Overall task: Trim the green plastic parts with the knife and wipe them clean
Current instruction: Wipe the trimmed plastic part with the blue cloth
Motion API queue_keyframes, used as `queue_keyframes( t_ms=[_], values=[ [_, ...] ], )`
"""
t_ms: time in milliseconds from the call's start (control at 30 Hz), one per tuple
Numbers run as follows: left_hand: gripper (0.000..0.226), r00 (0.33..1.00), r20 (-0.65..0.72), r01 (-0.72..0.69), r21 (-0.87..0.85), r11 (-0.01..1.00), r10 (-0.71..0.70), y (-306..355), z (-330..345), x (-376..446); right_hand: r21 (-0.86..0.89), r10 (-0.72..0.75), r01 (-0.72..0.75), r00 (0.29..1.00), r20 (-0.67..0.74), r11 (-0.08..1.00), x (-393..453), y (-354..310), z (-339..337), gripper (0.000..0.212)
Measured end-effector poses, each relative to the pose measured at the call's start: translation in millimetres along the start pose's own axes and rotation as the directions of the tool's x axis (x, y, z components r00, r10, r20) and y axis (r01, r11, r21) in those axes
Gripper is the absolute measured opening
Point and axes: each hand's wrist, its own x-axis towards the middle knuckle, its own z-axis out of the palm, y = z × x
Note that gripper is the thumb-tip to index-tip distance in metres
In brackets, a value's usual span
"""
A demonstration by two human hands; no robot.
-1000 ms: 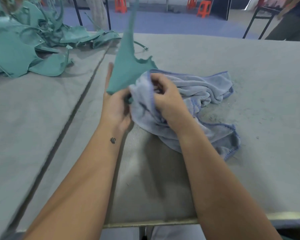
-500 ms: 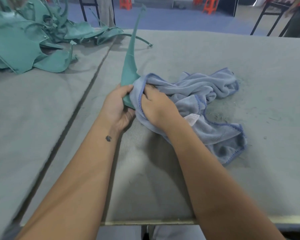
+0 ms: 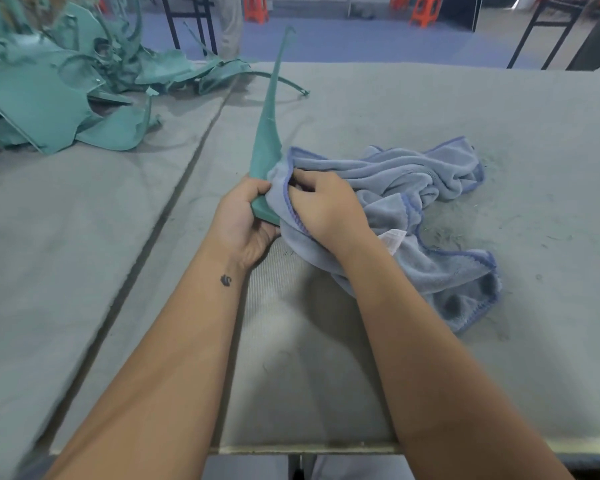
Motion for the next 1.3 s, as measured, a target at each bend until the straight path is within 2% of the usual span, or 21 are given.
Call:
queue_keyframes(
  t_ms=[133, 233, 300, 367, 433, 500, 567, 633, 700, 833, 867, 933, 1000, 1033, 1067, 1100, 1133, 1167, 1200, 1233, 1300],
  values=[
    [0.035, 1.000, -0.012, -0.017, 0.024, 1.000, 0.018, 2, 2, -3, 0.018, 0.025, -0.025, 0.999, -0.038, 1.000, 4, 5, -3, 0.023],
    [0.045, 0.998, -0.017, -0.064, -0.021, 0.998, 0.064, 5, 0, -3, 0.233, 0.142, -0.117, 0.986, -0.093, 0.965, 6, 5, -20, 0.027],
    [0.050, 0.996, -0.006, -0.085, -0.035, 0.996, 0.084, 8, -1, -1, 0.380, 0.239, -0.205, 0.970, -0.045, 0.902, 6, 6, -34, 0.029],
    [0.051, 0.990, 0.003, -0.143, -0.011, 0.990, 0.143, 9, -1, 0, 0.413, 0.203, -0.164, 0.978, -0.053, 0.896, 3, 9, -36, 0.030],
    [0.053, 0.982, 0.032, -0.185, 0.024, 0.982, 0.184, 10, -2, -1, 0.310, 0.150, -0.102, 0.979, -0.136, 0.945, 2, 12, -32, 0.019],
    [0.056, 0.990, 0.062, -0.127, 0.046, 0.991, 0.124, 13, -4, -1, 0.164, 0.127, -0.093, 0.970, -0.210, 0.982, 6, 17, -29, 0.035],
    [0.063, 0.998, 0.069, -0.011, 0.049, 0.999, 0.008, 13, -5, -2, 0.053, 0.131, -0.123, 0.969, -0.207, 0.991, 10, 19, -26, 0.049],
    [0.058, 0.997, 0.072, 0.026, 0.080, 0.997, -0.031, 12, -3, -3, -0.017, 0.128, -0.133, 0.974, -0.187, 0.991, 12, 16, -21, 0.028],
    [0.048, 0.997, 0.068, 0.019, 0.118, 0.993, -0.027, 10, -1, -3, 0.008, 0.126, -0.127, 0.977, -0.173, 0.992, 13, 16, -19, 0.025],
    [0.044, 0.998, 0.064, -0.004, 0.143, 0.990, -0.005, 7, 0, -1, 0.202, 0.202, -0.151, 0.945, -0.257, 0.968, 17, 15, -21, 0.046],
    [0.044, 0.998, 0.068, -0.014, 0.140, 0.990, 0.005, 6, 0, 0, 0.258, 0.234, -0.166, 0.937, -0.260, 0.952, 17, 15, -21, 0.042],
    [0.045, 0.997, 0.077, -0.032, 0.118, 0.992, 0.023, 6, 0, 0, 0.218, 0.279, -0.227, 0.928, -0.246, 0.949, 14, 12, -23, 0.027],
    [0.042, 0.996, 0.079, -0.038, 0.102, 0.994, 0.030, 6, -2, 1, -0.127, 0.233, -0.282, 0.924, -0.304, 0.951, 13, 14, -24, 0.013],
    [0.040, 0.997, 0.074, -0.036, 0.115, 0.993, 0.027, 5, -3, 2, 0.195, 0.361, -0.312, 0.872, -0.330, 0.930, 15, 14, -29, 0.004],
    [0.038, 0.997, 0.071, -0.030, 0.143, 0.989, 0.021, 5, -3, 2, 0.526, 0.365, -0.165, 0.880, -0.304, 0.835, 10, 6, -33, 0.013],
    [0.037, 0.997, 0.076, -0.024, 0.177, 0.984, 0.010, 4, -3, 2, 0.740, 0.326, -0.032, 0.910, -0.257, 0.672, 7, -1, -38, 0.023],
    [0.035, 0.996, 0.091, -0.017, 0.203, 0.979, -0.002, 2, -3, 2, 0.821, 0.345, 0.033, 0.897, -0.276, 0.570, 9, 15, -37, 0.033],
    [0.033, 0.993, 0.116, -0.012, 0.220, 0.976, -0.014, 2, -4, 2, 0.712, 0.243, 0.058, 0.918, -0.314, 0.700, 10, 16, -41, 0.034],
    [0.030, 0.989, 0.146, -0.012, 0.226, 0.974, -0.022, 2, -5, 2, 0.563, 0.185, 0.046, 0.920, -0.346, 0.825, 7, 9, -40, 0.025],
    [0.028, 0.985, 0.174, -0.020, 0.229, 0.973, -0.021, 2, -6, 2, 0.475, 0.095, 0.062, 0.950, -0.298, 0.878, 8, 6, -36, 0.017],
    [0.023, 0.981, 0.195, -0.043, 0.243, 0.969, -0.005, 2, -8, 3, 0.262, -0.011, 0.075, 0.971, -0.237, 0.962, 9, 5, -34, 0.023]
  ],
)
